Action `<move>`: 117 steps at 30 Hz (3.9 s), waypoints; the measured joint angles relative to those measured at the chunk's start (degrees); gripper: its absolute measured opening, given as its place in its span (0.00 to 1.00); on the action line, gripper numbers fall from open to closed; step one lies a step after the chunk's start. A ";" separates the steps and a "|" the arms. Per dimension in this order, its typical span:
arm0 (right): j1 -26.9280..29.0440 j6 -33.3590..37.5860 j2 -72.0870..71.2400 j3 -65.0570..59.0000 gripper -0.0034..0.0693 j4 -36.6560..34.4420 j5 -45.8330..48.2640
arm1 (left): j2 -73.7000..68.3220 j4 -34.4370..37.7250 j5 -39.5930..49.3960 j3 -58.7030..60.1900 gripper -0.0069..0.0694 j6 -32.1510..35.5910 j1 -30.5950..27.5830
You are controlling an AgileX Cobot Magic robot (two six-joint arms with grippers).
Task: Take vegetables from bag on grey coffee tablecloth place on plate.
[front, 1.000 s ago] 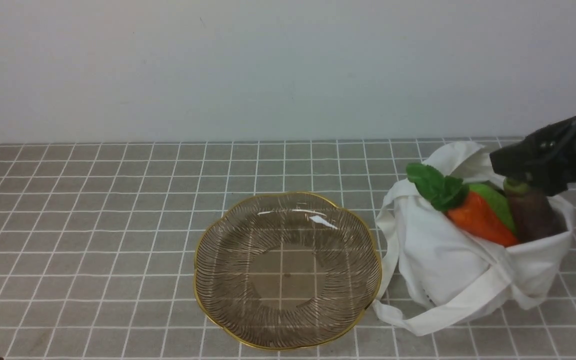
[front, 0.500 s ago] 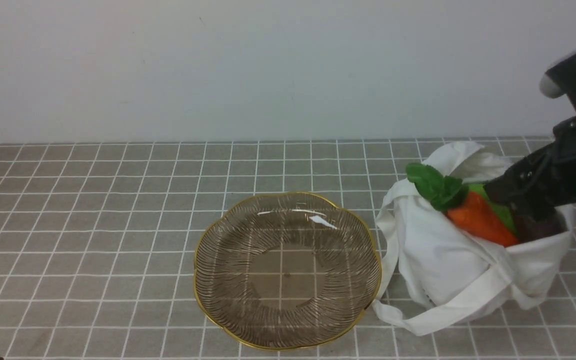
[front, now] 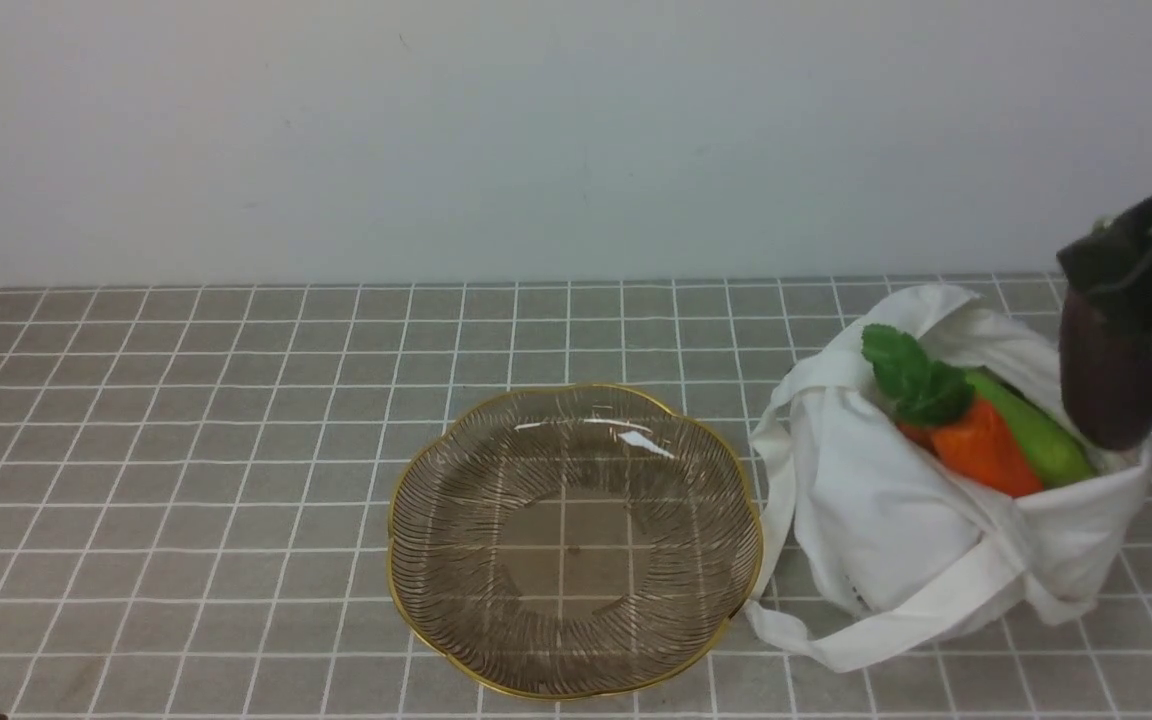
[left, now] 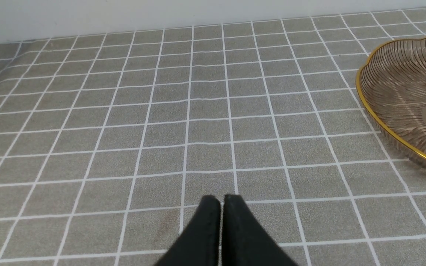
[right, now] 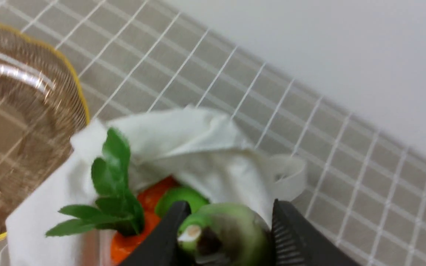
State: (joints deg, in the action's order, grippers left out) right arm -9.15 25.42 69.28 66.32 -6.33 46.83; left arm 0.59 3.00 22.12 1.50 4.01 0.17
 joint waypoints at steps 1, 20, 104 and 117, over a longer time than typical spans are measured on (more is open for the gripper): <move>0.00 -0.18 -0.62 1.01 0.40 0.13 0.19 | 0.00 0.00 0.00 0.00 0.08 0.00 0.00; -15.40 12.24 7.13 8.73 0.40 -41.77 6.64 | 0.00 0.00 0.00 0.00 0.08 0.00 0.00; -28.17 -50.26 -70.04 -44.61 0.03 21.44 -32.38 | 0.00 -0.01 0.00 0.00 0.08 0.00 0.00; -26.55 -29.19 -70.04 -44.61 0.03 5.91 -29.80 | 0.00 -0.01 0.00 0.00 0.08 0.00 0.00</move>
State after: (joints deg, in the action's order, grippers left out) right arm -35.70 -3.77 -0.76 21.71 -0.43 17.02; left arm 0.59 2.99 22.12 1.50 4.01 0.17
